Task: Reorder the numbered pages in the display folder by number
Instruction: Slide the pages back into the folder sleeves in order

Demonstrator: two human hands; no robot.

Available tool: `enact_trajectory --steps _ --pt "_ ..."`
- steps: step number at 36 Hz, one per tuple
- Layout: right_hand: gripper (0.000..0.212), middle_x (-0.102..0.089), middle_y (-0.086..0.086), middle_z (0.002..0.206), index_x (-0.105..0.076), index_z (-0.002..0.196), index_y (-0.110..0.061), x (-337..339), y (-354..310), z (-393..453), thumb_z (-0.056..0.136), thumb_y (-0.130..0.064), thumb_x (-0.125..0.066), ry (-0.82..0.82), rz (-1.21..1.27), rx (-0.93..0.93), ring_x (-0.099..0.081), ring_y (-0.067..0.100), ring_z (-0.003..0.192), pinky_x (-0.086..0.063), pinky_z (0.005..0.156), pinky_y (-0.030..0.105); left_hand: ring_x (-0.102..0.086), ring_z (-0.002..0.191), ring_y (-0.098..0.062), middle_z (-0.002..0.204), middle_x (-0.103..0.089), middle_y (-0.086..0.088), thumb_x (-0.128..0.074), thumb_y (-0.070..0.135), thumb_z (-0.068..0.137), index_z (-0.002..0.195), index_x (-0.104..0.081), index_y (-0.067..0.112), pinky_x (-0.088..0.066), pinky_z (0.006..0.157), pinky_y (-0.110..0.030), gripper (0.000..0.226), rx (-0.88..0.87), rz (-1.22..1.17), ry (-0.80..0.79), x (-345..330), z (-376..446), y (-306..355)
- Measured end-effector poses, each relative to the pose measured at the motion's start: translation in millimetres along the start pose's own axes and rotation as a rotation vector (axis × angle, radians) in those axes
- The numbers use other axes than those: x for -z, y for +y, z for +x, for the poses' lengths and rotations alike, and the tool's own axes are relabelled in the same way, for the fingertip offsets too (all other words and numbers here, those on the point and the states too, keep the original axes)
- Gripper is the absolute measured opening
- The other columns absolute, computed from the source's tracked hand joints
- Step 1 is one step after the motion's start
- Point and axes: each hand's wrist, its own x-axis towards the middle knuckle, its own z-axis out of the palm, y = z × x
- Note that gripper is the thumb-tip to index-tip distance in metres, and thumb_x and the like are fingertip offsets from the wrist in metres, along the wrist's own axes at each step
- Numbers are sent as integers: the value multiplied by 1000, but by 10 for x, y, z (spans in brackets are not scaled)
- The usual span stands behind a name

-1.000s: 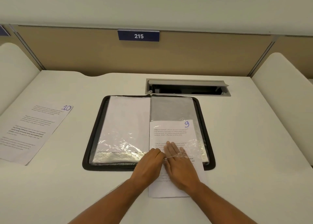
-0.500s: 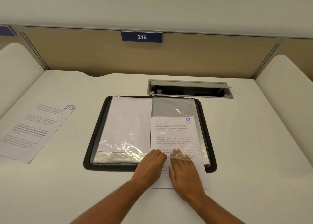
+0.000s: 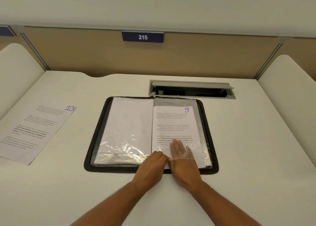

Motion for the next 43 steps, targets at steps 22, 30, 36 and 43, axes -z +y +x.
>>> enact_trajectory --steps 22,30,36,43 --pt "56 -30 1 166 -38 157 -15 141 -8 -402 108 -40 -31 -57 14 134 -21 16 156 -20 123 39 -53 77 -15 86 -59 3 -74 3 80 92 -59 20 -52 65 -28 25 -4 -16 4 28 -2 40" --pt "69 -15 0 169 -44 153 -15 224 -89 -164 108 -48 -5 -111 32 78 -6 14 158 -7 128 41 -49 77 -15 86 -57 4 -69 6 84 90 -59 19 -47 62 -29 18 19 -17 -26 37 9 20" --pt "61 -2 -3 171 -25 162 -19 179 -20 -94 108 -43 -10 -137 -21 85 3 14 158 -6 128 44 -49 79 -13 88 -57 6 -67 3 85 93 -60 21 -46 65 -25 21 35 -7 -41 25 6 15" --pt "56 -31 5 164 -39 157 -12 199 -7 -156 106 -34 -29 19 50 74 -30 21 152 -22 126 41 -50 77 -14 87 -56 5 -70 1 83 92 -58 20 -47 63 -27 24 49 -6 -10 39 -2 37"
